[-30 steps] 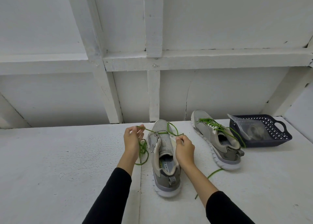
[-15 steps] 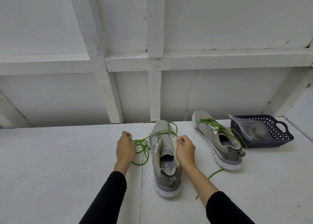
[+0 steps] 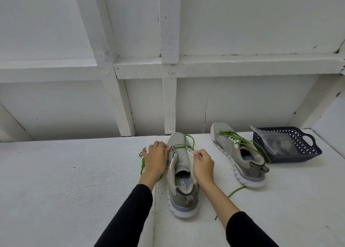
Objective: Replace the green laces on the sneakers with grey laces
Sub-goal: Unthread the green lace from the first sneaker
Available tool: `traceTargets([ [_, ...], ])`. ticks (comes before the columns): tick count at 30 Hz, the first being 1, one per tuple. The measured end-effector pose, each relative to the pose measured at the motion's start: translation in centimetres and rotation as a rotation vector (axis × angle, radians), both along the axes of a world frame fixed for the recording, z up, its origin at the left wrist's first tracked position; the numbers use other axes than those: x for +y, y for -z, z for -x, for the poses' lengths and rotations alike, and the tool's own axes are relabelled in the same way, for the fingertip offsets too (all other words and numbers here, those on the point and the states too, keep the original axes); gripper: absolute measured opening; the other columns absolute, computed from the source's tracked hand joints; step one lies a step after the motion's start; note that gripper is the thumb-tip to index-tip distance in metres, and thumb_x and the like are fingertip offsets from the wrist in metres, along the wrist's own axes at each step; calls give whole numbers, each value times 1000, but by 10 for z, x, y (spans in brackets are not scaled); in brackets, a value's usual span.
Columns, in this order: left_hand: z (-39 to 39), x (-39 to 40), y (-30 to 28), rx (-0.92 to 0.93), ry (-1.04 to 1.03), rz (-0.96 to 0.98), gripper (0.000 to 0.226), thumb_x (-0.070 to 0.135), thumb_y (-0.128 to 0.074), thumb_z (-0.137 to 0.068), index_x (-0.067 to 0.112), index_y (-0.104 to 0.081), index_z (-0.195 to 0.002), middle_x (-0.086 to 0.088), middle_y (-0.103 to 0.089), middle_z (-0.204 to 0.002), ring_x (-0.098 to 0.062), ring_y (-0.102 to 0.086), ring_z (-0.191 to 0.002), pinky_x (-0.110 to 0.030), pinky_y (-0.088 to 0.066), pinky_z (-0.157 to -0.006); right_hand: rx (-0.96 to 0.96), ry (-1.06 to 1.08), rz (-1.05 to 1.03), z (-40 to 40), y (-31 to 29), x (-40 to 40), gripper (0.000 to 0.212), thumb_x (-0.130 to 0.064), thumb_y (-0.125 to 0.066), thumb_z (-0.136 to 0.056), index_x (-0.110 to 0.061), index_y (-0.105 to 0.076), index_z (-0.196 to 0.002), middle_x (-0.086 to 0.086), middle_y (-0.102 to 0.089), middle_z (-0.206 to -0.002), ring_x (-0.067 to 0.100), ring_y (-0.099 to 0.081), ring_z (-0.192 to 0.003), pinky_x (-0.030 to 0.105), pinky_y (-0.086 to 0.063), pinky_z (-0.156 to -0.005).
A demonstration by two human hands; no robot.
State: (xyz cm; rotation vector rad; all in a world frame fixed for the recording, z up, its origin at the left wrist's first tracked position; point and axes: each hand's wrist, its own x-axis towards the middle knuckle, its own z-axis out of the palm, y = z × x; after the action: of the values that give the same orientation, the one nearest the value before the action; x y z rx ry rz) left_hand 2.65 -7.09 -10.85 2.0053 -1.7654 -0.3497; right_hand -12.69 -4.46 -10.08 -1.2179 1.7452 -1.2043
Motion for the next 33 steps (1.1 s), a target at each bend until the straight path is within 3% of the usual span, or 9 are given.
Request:
traceTargets([
  [6,2,-3,0,-40,-15,-11,30,34,-35,-104,17,-57,-116,0,-54,-123,-22,-48,-119,-46,-7,-116,3,-2,10,0,-1,1,21,-14,-47,-99,-7,-56,-81,5,-56,-75,7,-47,-66,10,-35,-52],
  [10,-8,-4,6,140,-107,41,15,21,-42,-99,13,-55,-100,0,-55,-105,-20,-53,-99,-47,-19,-114,-3,-4,16,0,-2,1,22,-13,-48,-99,-7,-55,-80,4,-56,-73,8,-47,-65,9,-36,-52],
  [11,-13,-4,8,236,-143,48,11,17,-44,-96,13,-53,-91,0,-55,-97,-20,-54,-90,-49,-31,-108,-2,-3,18,0,-2,1,22,-13,-48,-99,-7,-55,-80,4,-56,-73,8,-47,-64,9,-37,-52],
  [13,-27,0,12,430,-275,60,15,10,-45,-93,12,-46,-78,-4,-54,-83,-23,-53,-76,-45,-47,-77,1,-1,18,0,-2,1,22,-12,-48,-99,-7,-55,-80,3,-55,-72,7,-47,-64,9,-36,-53],
  [16,-52,8,18,539,-491,60,15,10,-43,-95,6,-43,-80,-7,-50,-74,-27,-50,-70,-34,-37,-59,8,-6,16,-1,-2,1,21,-13,-47,-100,-7,-56,-81,2,-55,-72,7,-48,-65,10,-35,-53],
  [21,-62,15,20,429,-489,55,11,13,-43,-99,4,-49,-100,-12,-59,-97,-29,-53,-85,-38,-42,-72,16,3,16,-1,-1,1,21,-13,-47,-100,-6,-55,-82,2,-54,-71,8,-46,-64,13,-34,-52],
  [26,-37,6,14,127,-123,164,33,19,-46,-100,12,-52,-133,-7,-55,-133,-28,-48,-120,-42,-35,-101,1,10,14,-1,-1,0,21,-13,-47,-99,-6,-56,-82,4,-55,-72,9,-47,-65,11,-35,-52],
  [29,-13,0,7,0,114,203,33,25,-45,-102,18,-54,-132,0,-57,-132,-23,-48,-122,-36,-30,-105,0,12,14,0,0,1,21,-14,-48,-99,-6,-56,-82,6,-56,-75,9,-47,-65,10,-36,-52],
  [33,-1,-8,7,54,103,150,24,24,-46,-101,19,-60,-120,-1,-62,-115,-24,-56,-107,-38,-37,-97,4,7,15,1,-1,0,21,-14,-48,-99,-7,-56,-81,6,-56,-74,9,-47,-65,8,-36,-53],
])
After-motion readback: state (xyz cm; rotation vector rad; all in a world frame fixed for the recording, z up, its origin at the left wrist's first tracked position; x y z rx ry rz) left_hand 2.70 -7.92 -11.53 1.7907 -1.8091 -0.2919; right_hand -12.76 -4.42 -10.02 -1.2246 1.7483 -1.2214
